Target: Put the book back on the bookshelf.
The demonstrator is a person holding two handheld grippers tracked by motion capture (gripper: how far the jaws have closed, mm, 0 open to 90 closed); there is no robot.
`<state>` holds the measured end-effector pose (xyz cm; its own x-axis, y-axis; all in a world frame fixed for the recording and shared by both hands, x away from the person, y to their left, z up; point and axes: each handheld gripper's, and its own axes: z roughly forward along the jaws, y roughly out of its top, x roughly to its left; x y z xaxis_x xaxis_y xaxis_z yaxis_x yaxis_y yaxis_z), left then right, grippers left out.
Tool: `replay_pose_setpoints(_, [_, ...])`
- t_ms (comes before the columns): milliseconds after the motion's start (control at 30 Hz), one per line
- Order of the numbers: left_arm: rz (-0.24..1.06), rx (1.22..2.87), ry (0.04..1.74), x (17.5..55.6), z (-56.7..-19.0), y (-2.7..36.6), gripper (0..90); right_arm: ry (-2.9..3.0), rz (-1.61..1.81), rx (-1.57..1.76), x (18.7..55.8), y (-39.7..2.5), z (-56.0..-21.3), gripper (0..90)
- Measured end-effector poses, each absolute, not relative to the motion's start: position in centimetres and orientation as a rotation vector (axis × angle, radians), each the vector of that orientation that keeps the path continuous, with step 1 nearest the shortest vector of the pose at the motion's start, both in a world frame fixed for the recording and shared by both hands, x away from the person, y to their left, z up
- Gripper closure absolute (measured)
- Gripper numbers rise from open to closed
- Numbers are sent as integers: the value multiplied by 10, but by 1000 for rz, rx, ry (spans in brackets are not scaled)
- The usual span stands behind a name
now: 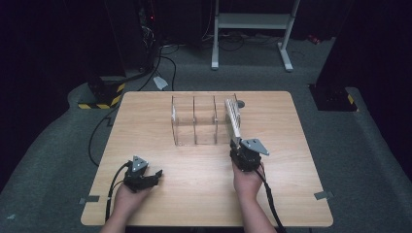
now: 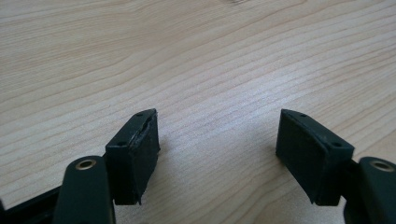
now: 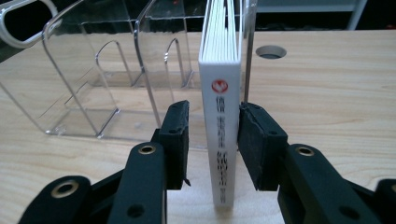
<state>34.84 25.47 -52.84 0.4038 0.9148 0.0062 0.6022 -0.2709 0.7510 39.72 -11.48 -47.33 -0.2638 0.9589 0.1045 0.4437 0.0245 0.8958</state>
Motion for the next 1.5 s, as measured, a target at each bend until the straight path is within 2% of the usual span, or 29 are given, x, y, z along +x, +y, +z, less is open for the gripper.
replay_pose_setpoints(200, [591, 1982, 1294, 348, -528, 254, 302, 1762, 1220, 1439, 395, -120, -477, 716])
replay_pose_setpoints(1500, [587, 1986, 1285, 347, -528, 255, 302, 1719, 1180, 1461, 411, -106, -475, 730])
